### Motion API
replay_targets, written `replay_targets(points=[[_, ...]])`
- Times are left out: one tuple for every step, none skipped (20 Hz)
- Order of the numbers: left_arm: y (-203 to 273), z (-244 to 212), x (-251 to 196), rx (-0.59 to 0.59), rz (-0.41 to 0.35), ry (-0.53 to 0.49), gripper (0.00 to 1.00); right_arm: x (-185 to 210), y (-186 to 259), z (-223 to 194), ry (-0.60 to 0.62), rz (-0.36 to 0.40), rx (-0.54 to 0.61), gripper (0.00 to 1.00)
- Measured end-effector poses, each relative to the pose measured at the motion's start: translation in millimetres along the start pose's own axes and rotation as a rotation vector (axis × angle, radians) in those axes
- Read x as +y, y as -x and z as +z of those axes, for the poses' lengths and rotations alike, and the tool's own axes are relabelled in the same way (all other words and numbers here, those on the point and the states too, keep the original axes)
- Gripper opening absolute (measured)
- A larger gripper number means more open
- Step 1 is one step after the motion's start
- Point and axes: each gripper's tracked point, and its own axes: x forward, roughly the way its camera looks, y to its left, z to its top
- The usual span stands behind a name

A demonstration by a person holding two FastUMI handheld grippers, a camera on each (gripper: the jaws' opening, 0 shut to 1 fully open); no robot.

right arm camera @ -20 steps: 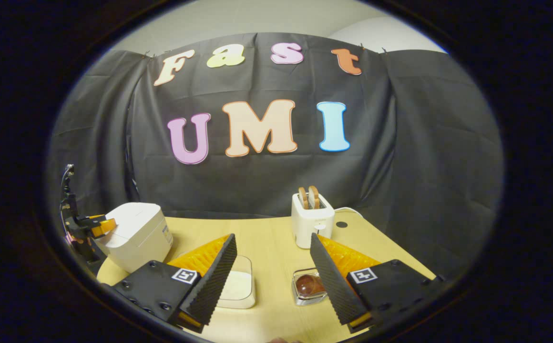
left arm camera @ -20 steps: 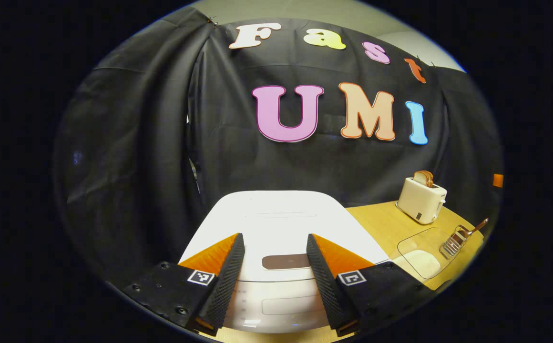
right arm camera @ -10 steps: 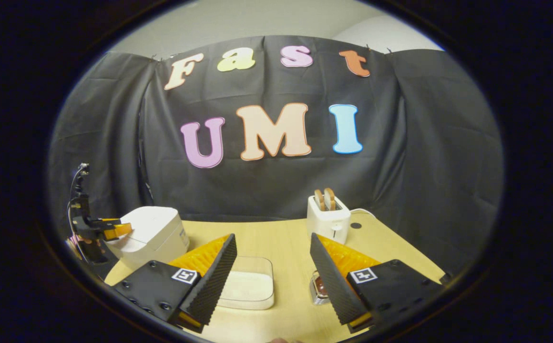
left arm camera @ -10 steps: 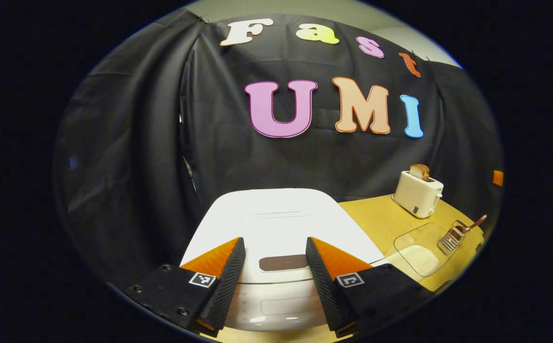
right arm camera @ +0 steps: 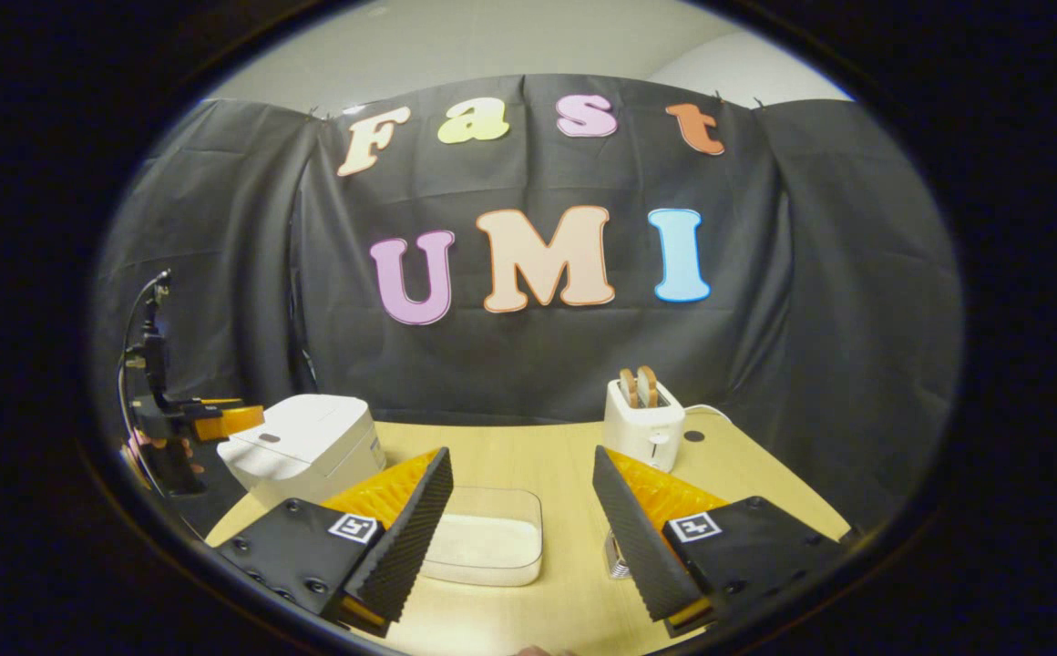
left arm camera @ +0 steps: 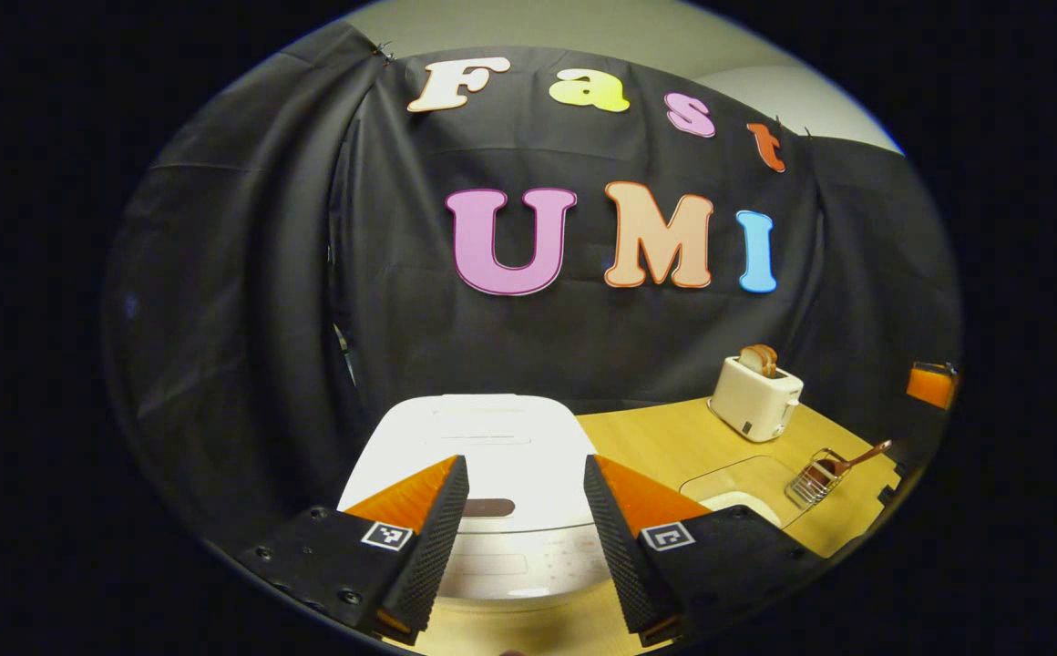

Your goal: Close the left gripper, press the button to open the rice cooker; take a wooden spoon from the chopstick holder with the right hand, scoop a spoonful of rice and pour it into the rice cooker, then put the wooden spoon back into the chopstick holder.

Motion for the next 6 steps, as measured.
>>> replay_targets(points=[[6.5,5.0,-3.6,-0.009,-0.005,0.005,0.75,-0.6,4.7,0.5,0.000,0.000,-0.001,0.98],[12.9,10.1,-7.0,-0.018,-0.007,0.011,0.75,-1.5,8.8,2.0,-0.002,-0.002,-0.004,0.97],[19.5,8.5,-9.9,-0.017,-0.013,0.017,0.75,-2.3,12.7,3.5,-0.009,-0.004,-0.009,0.96],[24.0,7.0,-15.0,-0.003,-0.019,0.028,0.76,-2.9,16.7,4.0,-0.016,-0.005,-0.014,0.96],[28.9,3.1,-21.6,0.012,-0.028,0.040,0.80,-5.4,20.0,4.6,-0.018,-0.010,-0.020,0.96],[33.5,2.2,-27.5,0.019,-0.036,0.050,0.84,-9.3,22.9,4.4,-0.016,-0.019,-0.024,0.96]])
